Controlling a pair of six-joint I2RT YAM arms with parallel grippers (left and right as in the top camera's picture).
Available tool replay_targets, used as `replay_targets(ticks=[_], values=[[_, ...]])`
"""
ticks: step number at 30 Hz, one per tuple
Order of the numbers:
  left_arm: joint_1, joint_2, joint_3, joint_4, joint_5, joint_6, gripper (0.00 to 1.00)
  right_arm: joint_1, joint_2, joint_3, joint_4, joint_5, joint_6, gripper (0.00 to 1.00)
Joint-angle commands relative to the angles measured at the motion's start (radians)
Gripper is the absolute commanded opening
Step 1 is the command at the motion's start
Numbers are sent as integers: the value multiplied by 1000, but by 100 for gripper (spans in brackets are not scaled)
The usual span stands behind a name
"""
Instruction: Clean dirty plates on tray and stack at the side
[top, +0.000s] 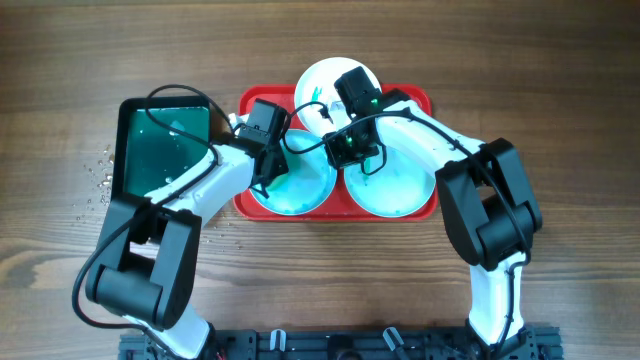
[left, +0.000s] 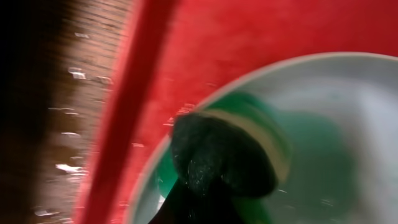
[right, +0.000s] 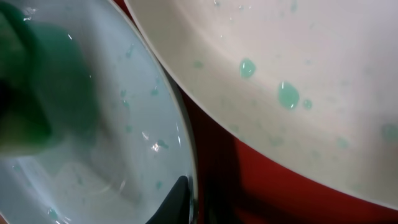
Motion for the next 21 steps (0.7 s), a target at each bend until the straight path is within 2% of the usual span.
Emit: replay_targets(ticks=[1,4,7,12,18,21], values=[[19,-21,-39,-29,-237,2,4,0,21,-7,-10,16,-21,10],[19,-97,-39,-29,-202,2,4,0,21,-7,-11,16,-21,10],[19,-166,-39,-16,-32,2,4,0,21,-7,-10,16,-21,10],[11,-143,-39,48,333,2,4,0,21,-7,-10,15,-18,10],[-24,-35,-39,64,350,2,4,0,21,-7,-7,15,-19,10],[-24,21,-40,48,253,2,4,0,21,-7,-8,15,-18,10]])
